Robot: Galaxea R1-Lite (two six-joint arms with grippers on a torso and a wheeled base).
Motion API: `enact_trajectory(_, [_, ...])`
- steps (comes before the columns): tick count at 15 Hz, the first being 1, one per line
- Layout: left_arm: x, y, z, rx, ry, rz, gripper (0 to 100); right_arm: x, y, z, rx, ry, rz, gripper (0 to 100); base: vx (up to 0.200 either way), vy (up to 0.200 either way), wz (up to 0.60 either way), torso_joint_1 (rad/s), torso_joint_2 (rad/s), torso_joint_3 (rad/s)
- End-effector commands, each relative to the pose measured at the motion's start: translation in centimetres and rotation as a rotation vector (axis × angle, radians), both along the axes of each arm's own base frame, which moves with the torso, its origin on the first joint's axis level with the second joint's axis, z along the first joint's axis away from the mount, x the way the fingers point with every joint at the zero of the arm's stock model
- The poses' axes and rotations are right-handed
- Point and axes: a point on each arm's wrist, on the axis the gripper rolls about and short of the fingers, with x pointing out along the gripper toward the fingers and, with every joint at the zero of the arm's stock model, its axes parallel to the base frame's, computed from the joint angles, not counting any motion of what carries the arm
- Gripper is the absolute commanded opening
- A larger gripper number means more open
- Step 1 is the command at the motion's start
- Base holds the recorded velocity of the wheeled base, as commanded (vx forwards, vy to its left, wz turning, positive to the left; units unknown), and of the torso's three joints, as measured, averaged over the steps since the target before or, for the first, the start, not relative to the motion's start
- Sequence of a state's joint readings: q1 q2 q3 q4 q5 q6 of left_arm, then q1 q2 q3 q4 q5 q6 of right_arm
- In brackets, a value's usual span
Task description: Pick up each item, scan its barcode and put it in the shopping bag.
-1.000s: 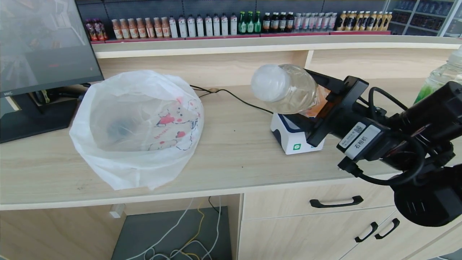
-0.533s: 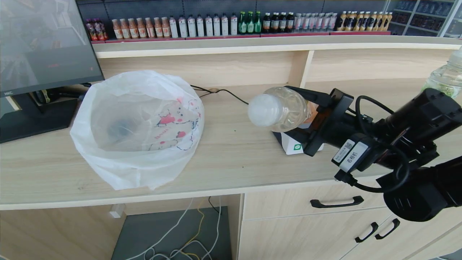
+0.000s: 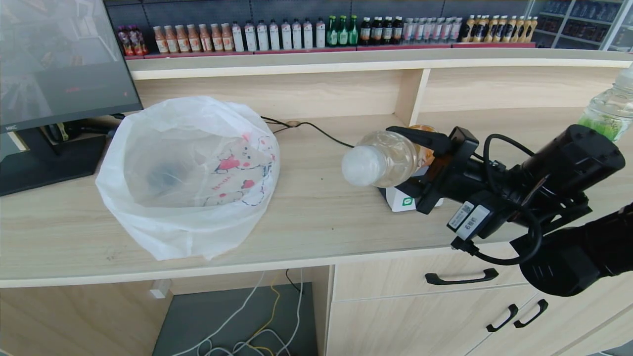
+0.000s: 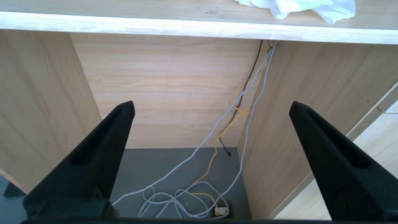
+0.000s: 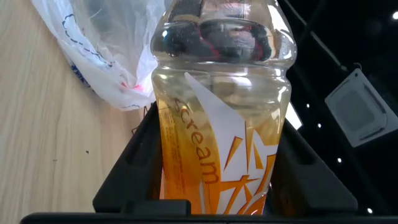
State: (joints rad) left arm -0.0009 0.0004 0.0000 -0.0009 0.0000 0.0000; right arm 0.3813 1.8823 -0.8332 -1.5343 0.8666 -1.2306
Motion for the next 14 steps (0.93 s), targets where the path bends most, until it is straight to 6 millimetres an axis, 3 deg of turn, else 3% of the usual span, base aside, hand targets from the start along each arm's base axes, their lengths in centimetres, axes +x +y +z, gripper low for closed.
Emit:
enact_trajectory(1, [0.0,0.0,0.01,0.0,-0.001,0.001,100,0.27,0.13,-0.42,-0.008,-0.002,-0.004,0,0.0,0.0,0.0,0.0,0.0,0.0])
enact_trajectory(14, [0.0,0.0,0.01,0.0,-0.001,0.001,100,1.26,0.53,-1.34,-0.023,-0.006,-0.011,0,0.0,0.0,0.0,0.0,0.0,0.0])
